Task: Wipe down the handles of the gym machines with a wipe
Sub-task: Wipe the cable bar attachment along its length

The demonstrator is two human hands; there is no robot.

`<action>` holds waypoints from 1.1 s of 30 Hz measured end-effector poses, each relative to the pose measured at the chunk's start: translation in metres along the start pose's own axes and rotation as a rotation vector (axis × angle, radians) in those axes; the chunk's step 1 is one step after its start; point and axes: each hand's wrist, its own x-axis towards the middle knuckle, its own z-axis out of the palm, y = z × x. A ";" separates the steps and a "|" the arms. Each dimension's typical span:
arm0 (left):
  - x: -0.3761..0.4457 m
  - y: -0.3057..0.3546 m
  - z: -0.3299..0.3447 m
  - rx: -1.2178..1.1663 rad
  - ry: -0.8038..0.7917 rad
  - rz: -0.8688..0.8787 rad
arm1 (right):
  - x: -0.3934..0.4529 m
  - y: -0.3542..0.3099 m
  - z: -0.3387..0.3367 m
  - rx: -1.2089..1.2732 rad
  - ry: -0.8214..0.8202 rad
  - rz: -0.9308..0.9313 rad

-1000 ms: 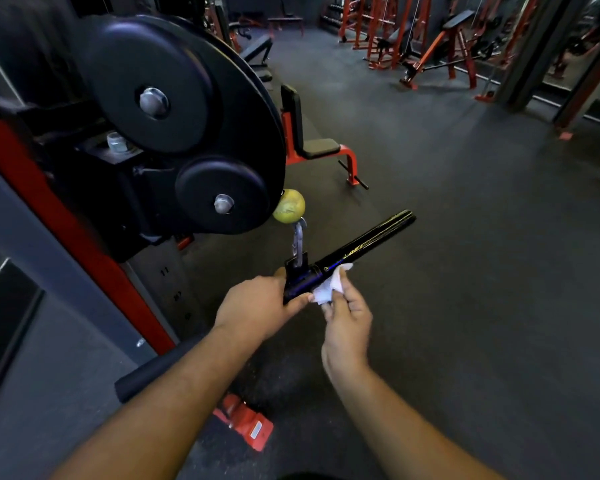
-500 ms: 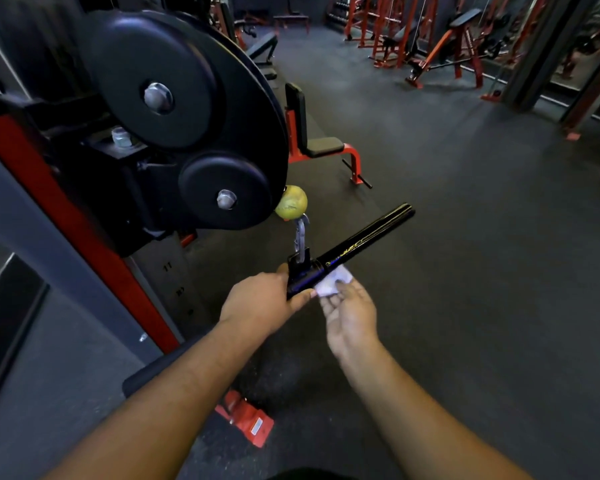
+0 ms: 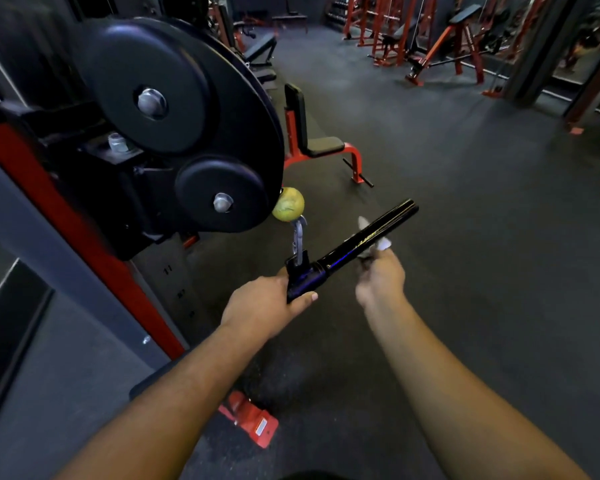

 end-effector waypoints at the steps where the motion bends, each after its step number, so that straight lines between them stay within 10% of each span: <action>1: 0.000 0.001 0.001 -0.005 0.012 0.005 | -0.014 0.013 -0.001 -0.035 -0.057 0.040; 5: -0.001 0.003 -0.001 0.048 0.044 0.038 | -0.038 0.044 -0.018 -0.059 -0.124 0.229; 12: 0.001 -0.003 -0.008 0.106 -0.028 0.032 | 0.039 -0.051 -0.012 0.214 0.185 -0.001; 24: 0.000 -0.001 -0.007 0.097 -0.006 0.056 | -0.039 0.028 -0.025 -0.009 -0.151 0.257; 29: 0.002 -0.005 -0.012 0.128 -0.052 0.033 | 0.026 -0.027 -0.027 0.187 0.130 0.045; 33: 0.002 -0.002 -0.008 0.070 -0.049 0.018 | -0.010 0.002 -0.017 -0.024 -0.012 0.075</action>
